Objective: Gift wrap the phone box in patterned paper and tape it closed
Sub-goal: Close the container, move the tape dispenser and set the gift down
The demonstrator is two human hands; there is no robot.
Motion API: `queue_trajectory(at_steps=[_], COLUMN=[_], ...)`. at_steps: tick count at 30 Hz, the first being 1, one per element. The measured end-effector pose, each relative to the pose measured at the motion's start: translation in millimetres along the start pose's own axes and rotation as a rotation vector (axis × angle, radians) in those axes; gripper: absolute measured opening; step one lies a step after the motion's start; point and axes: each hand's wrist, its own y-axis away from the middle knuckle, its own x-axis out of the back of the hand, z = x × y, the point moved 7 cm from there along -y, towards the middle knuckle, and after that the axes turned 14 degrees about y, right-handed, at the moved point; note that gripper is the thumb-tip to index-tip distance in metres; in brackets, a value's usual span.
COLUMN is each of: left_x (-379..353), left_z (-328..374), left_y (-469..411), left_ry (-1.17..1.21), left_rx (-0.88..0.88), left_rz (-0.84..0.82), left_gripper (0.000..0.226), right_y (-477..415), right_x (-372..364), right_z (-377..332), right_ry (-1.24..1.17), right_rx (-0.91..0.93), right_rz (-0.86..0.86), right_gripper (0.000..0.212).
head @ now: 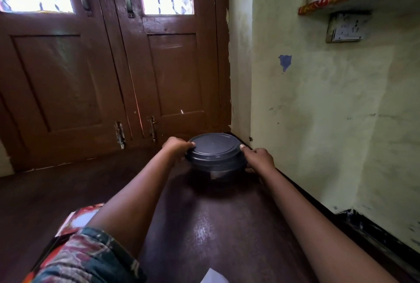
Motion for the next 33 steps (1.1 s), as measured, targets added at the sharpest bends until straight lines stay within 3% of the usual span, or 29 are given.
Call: queue_trajectory(at_steps=[5,8,10,13,18,21,27,33], left_x=[-11,-8,-9,-23,-24,-25,-26,-29], left_z=[-1,6,7,-6,-7,-6,-22,-29], left_y=[-2,-5,-6,3,4,3,-4,-8], left_ry=[-0.135,-0.212,-0.191,0.019,-0.025,-0.019,0.197,0.268], left_rx=[0.005,0.014,0.052,0.289,0.415,0.452,0.501,0.511], left_rz=[0.000,0.008,-0.009,-0.169,-0.272,-0.288,-0.266,-0.254], left_gripper=[0.039,0.053,0.044,0.021,0.030,0.029,0.026,0.024], right_y=[-4,-8,-11,-15,-16,-24,-43,-45], right_x=[-2,1,-1,-9,-17,-22,-29,-28], right_z=[-4,-8,-7,-5,-9,-8,3,10], right_ry=[0.045,0.121,0.071,-0.128,-0.151,-0.190,-0.289,-0.307], right_rx=[-0.053,-0.084,-0.128,-0.229,-0.298,-0.283,-0.289,-0.316], right_rz=[-0.020,-0.018,-0.046,-0.151,-0.275,-0.230,-0.131,-0.051], right_gripper=[0.068,0.060,0.054,0.051,0.053,0.064,0.061,0.059])
